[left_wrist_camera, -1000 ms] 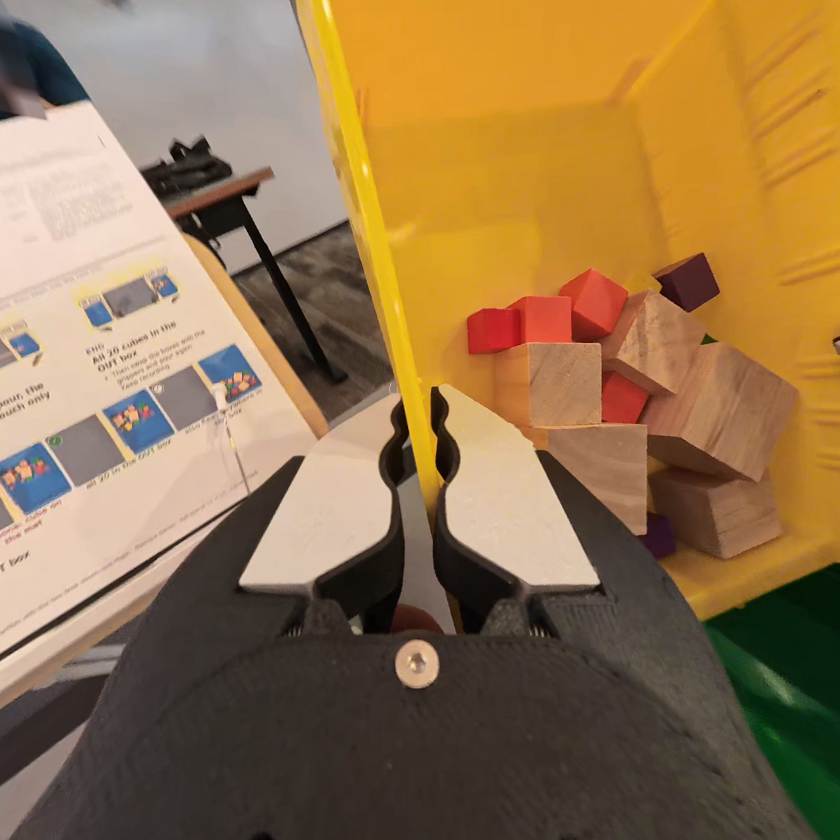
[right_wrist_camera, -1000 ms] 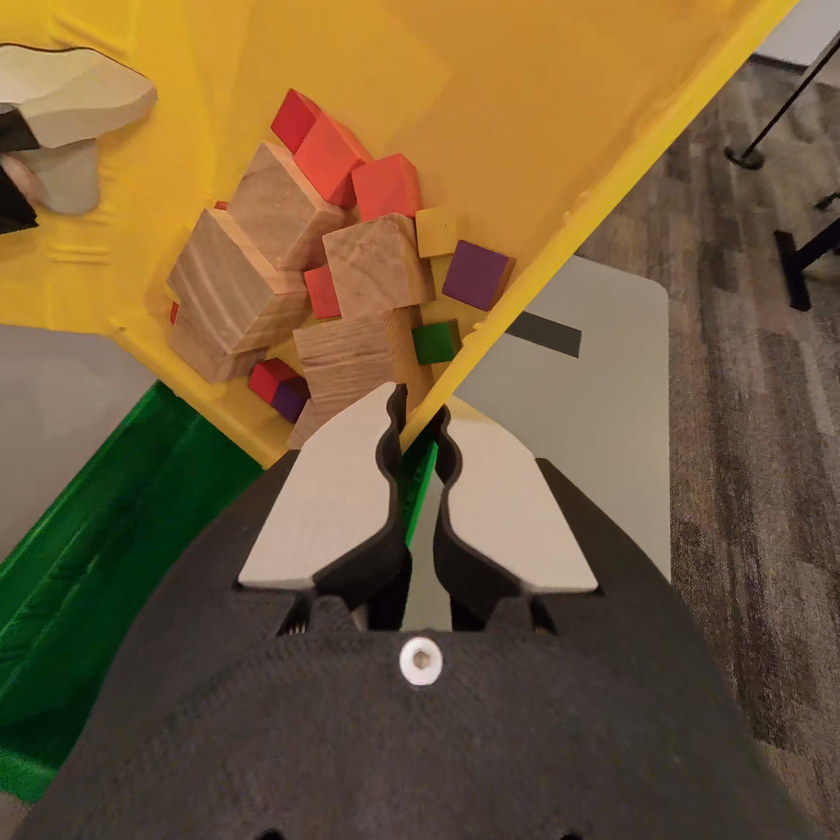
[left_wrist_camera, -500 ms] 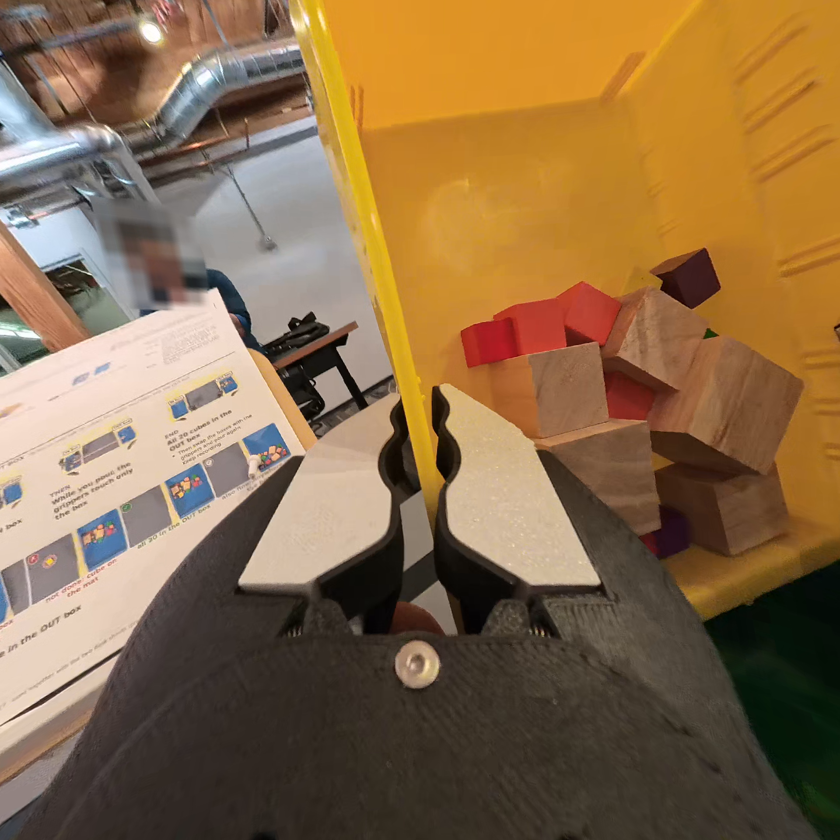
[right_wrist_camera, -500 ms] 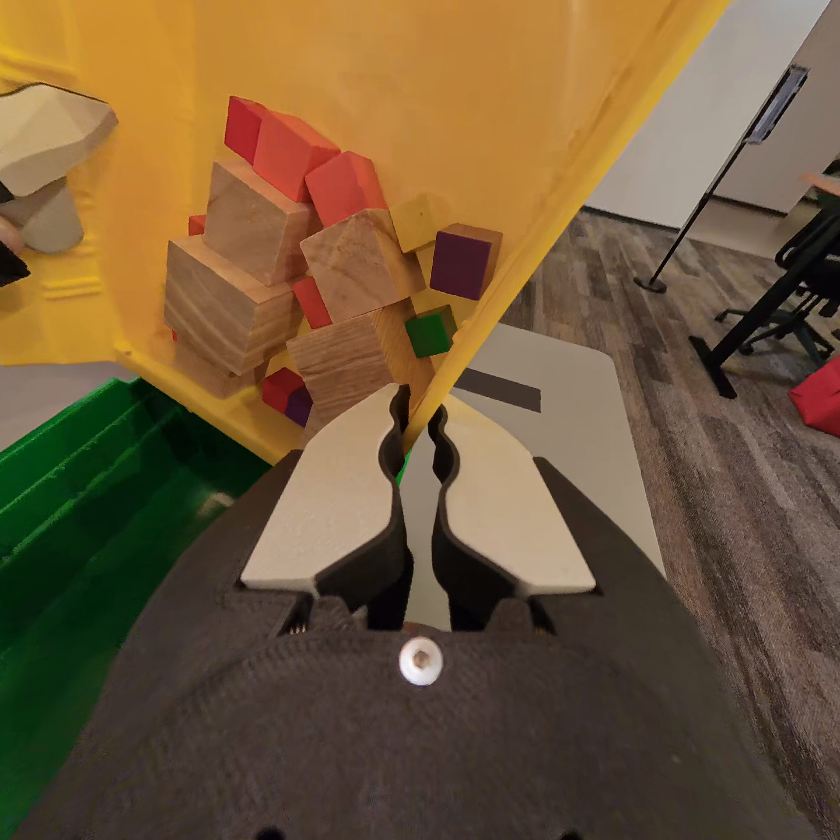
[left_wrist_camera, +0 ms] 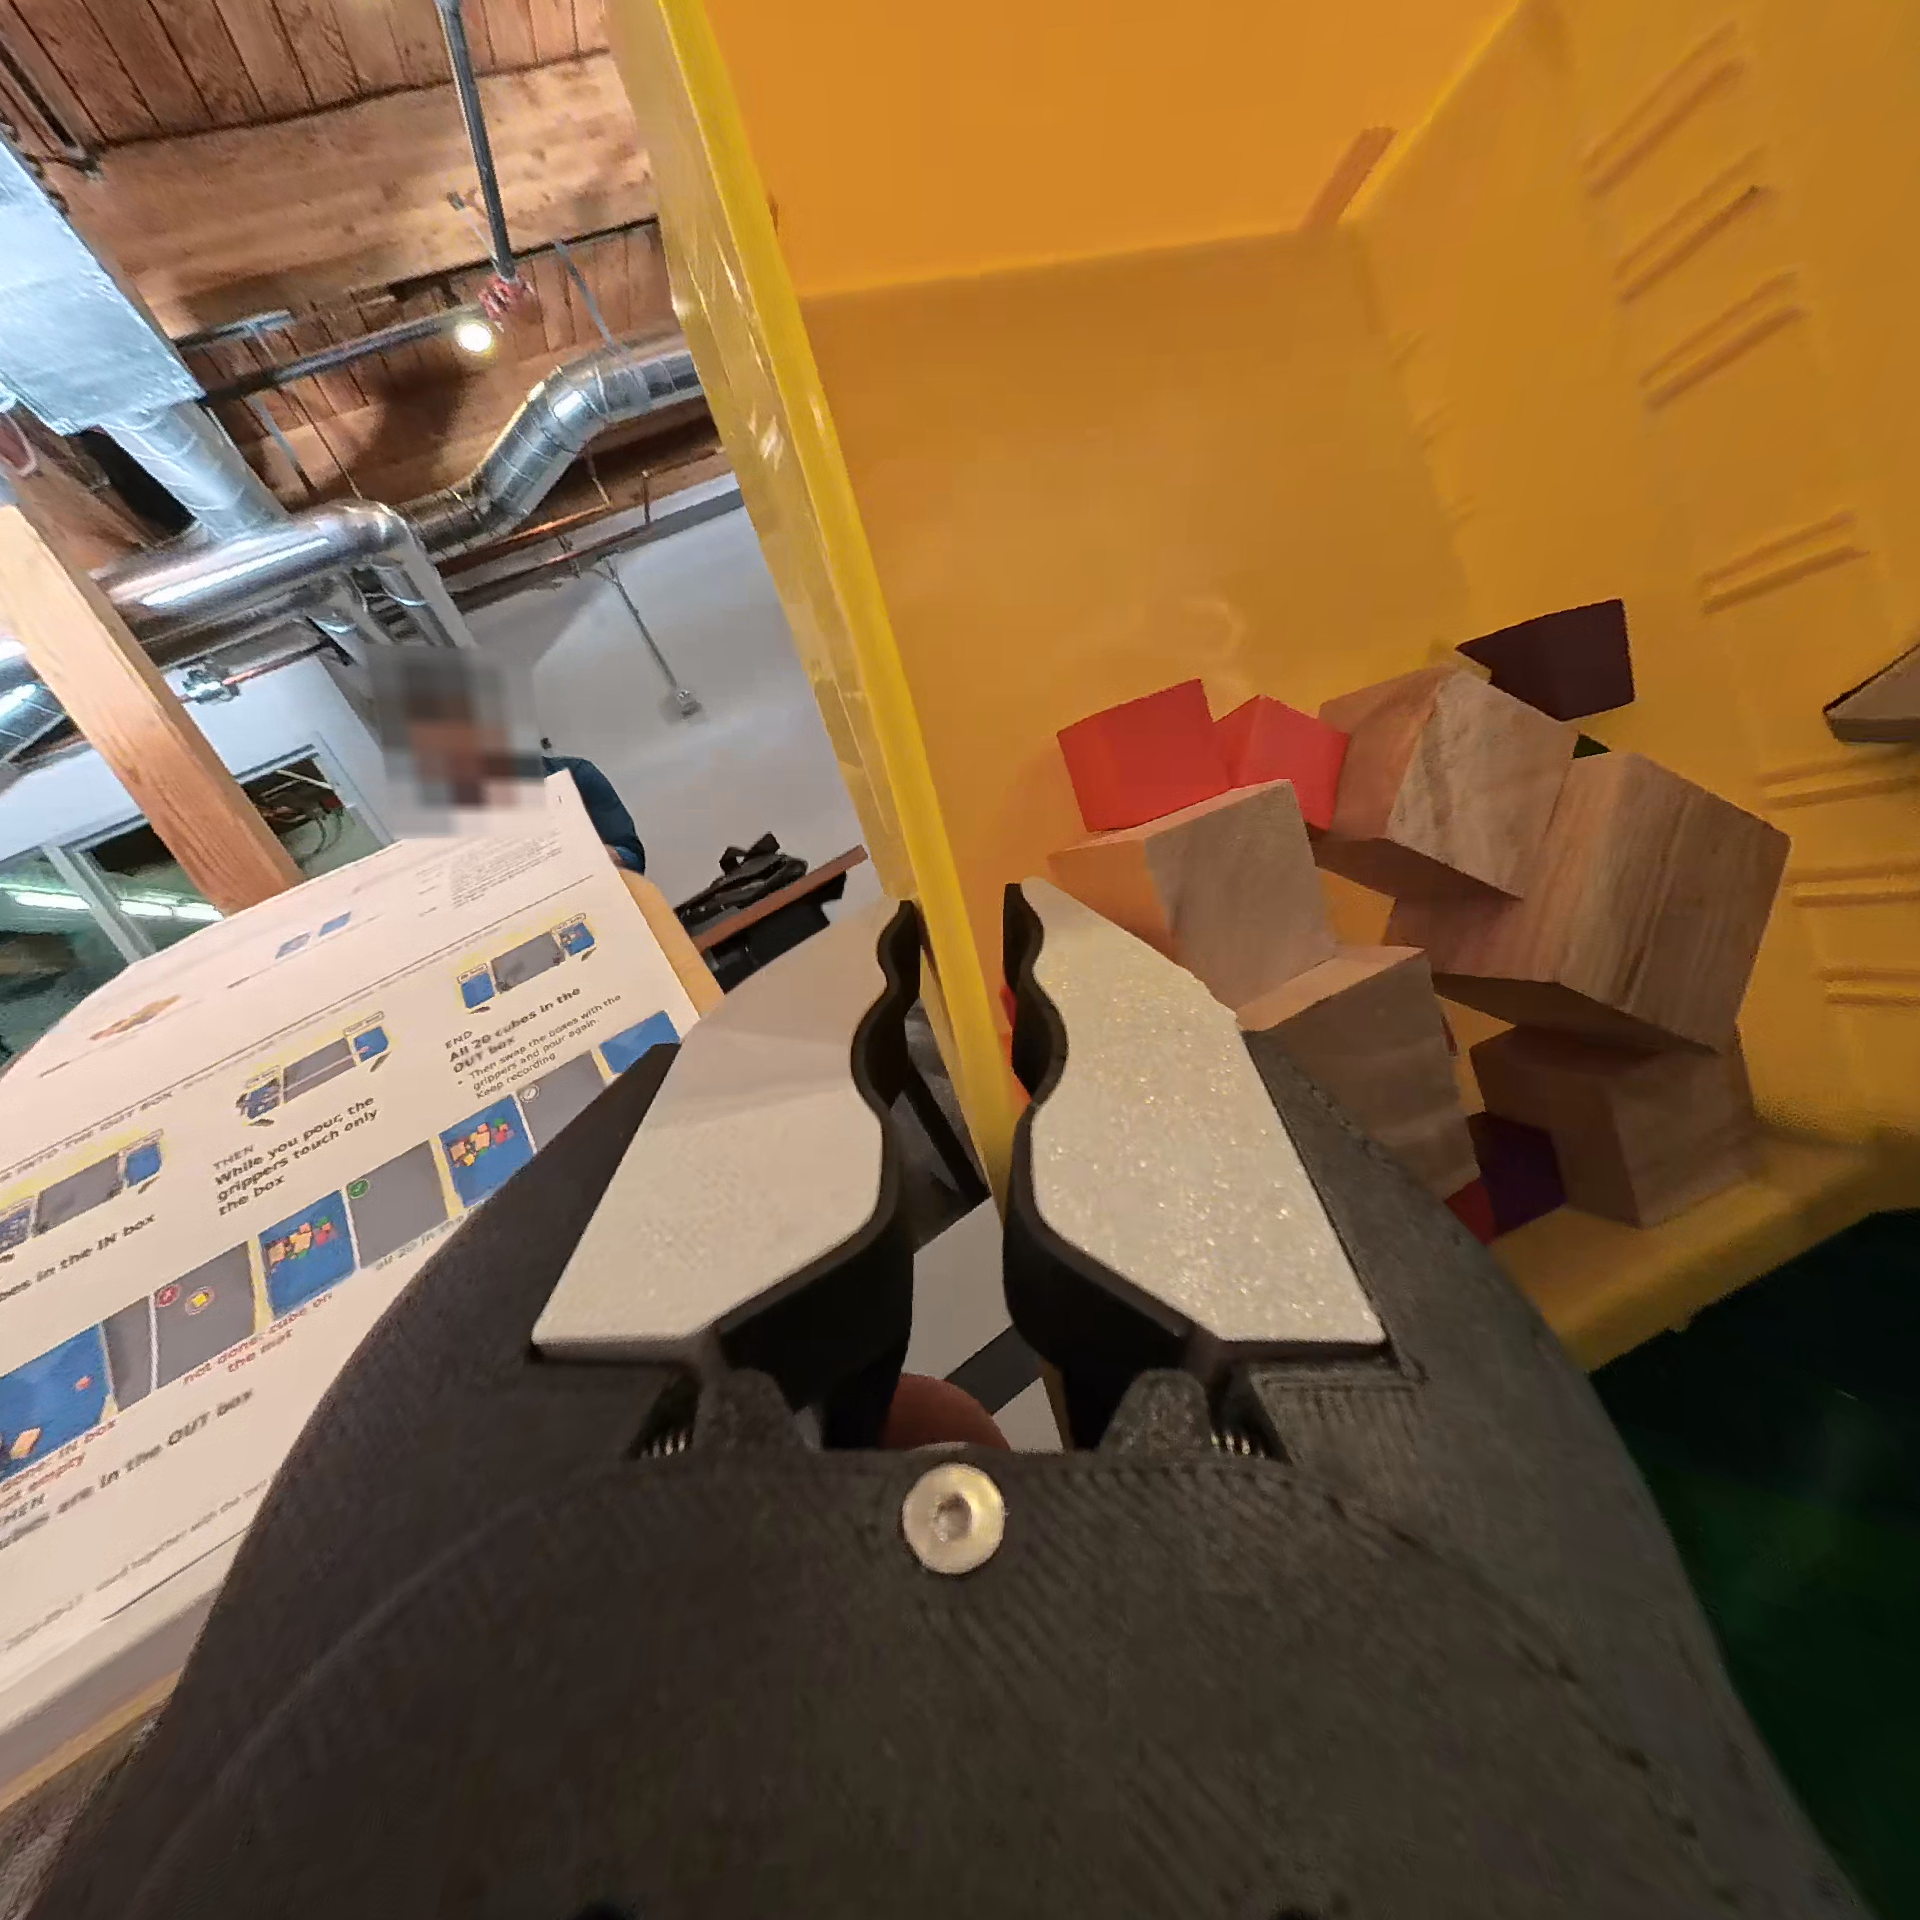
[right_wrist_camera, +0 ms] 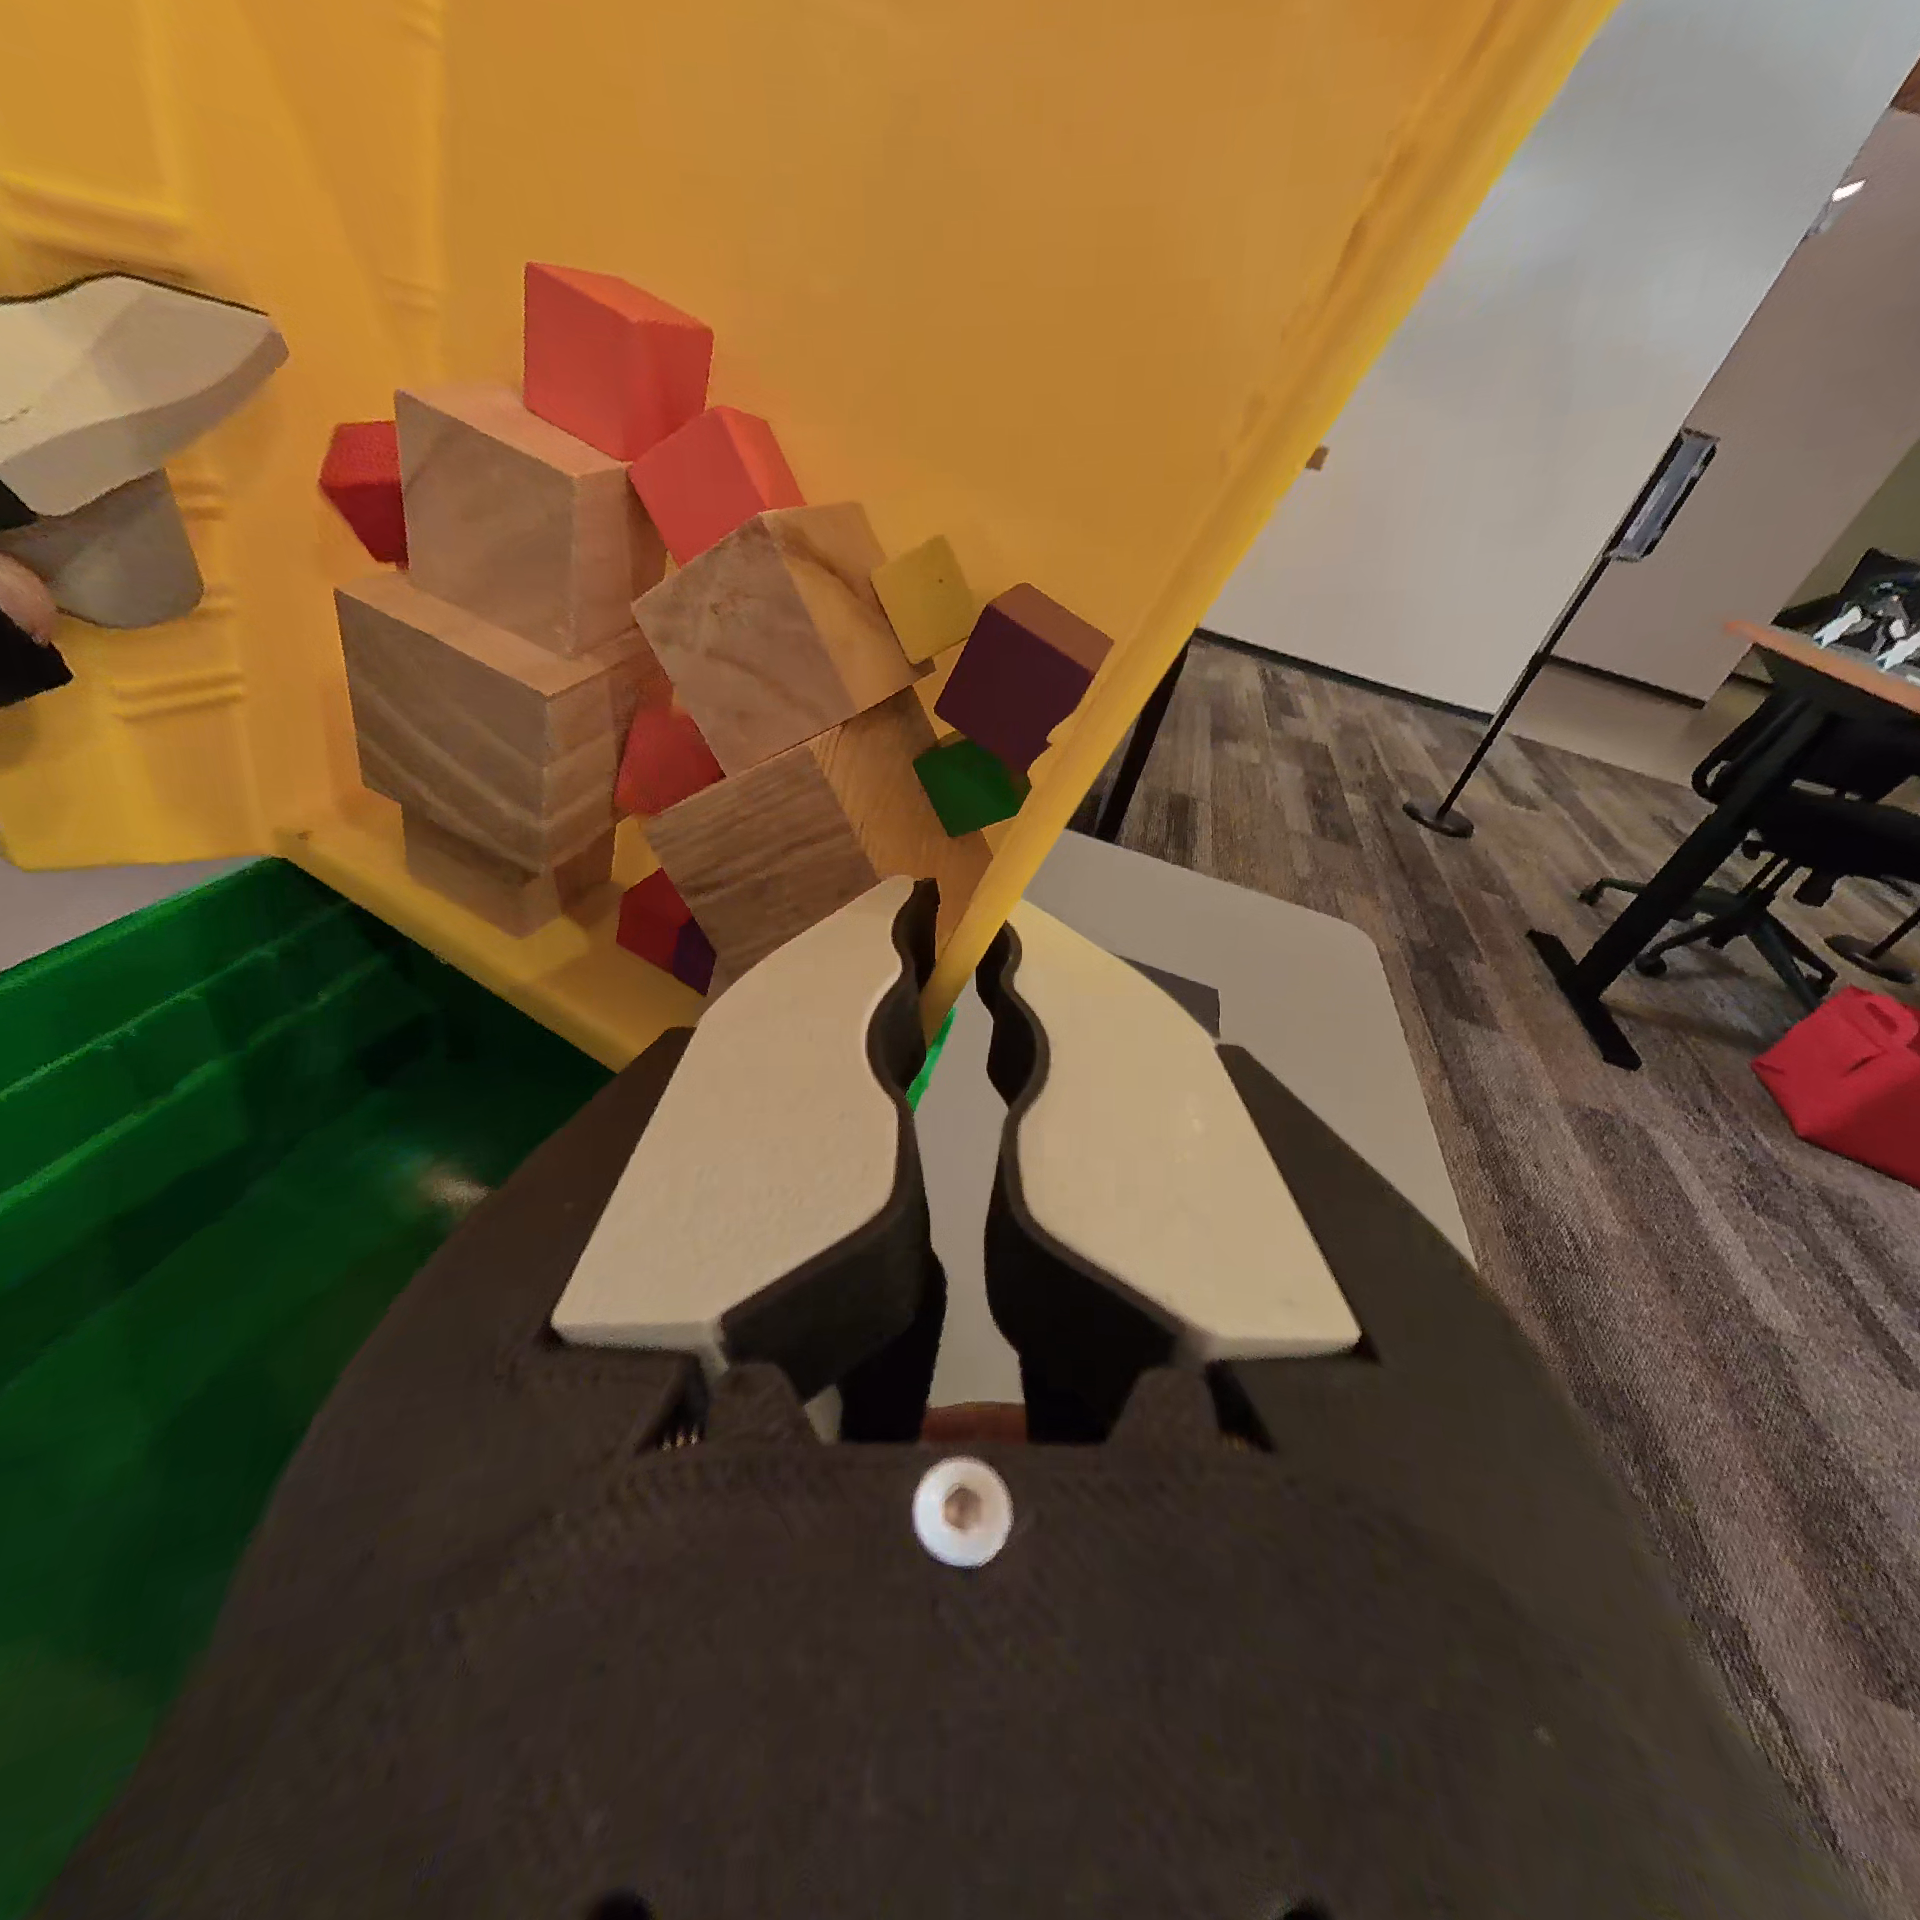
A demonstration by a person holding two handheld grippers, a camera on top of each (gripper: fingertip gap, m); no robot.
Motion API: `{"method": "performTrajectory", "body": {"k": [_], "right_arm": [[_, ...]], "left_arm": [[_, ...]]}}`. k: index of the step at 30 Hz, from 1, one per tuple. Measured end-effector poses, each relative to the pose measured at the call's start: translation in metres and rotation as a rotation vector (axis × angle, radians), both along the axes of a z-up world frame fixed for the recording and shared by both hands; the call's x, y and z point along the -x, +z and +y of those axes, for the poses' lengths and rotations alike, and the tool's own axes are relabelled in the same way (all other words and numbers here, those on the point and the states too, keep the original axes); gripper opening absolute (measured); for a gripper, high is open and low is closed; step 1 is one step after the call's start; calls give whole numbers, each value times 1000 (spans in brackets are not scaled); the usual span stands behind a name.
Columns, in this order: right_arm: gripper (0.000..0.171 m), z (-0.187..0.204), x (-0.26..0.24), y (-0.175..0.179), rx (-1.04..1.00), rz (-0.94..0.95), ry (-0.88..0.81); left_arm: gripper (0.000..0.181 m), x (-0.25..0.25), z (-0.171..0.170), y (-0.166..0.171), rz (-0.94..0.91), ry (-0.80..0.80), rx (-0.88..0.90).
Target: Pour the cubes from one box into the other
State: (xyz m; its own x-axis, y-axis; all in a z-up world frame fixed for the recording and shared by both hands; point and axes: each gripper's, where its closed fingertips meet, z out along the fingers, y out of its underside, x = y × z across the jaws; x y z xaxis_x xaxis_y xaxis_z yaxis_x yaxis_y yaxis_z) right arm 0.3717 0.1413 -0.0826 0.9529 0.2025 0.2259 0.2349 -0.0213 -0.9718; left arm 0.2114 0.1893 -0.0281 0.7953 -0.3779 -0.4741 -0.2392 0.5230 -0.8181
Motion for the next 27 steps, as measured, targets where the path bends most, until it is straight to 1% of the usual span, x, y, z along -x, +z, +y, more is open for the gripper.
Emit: {"method": "performTrajectory", "body": {"k": [7,12,16,21,27], "right_arm": [[3,0,-1,-10,-4,10,49],[4,-1,-4,-18,-13,14,42],[4,-1,-5,-23,-26,33,44],[4,2,-4,-30,-21,23,41],[4,5,-1,-34,-18,-2,38]], "left_arm": [[17,-4,-8,-1,15,-16,-64],[16,-9,-11,-4,25,-21,-93],[18,-12,-17,-2,33,-34,-151],[17,-12,-13,-7,23,-32,-160],[14,-8,-6,-7,12,26,-189]]}}
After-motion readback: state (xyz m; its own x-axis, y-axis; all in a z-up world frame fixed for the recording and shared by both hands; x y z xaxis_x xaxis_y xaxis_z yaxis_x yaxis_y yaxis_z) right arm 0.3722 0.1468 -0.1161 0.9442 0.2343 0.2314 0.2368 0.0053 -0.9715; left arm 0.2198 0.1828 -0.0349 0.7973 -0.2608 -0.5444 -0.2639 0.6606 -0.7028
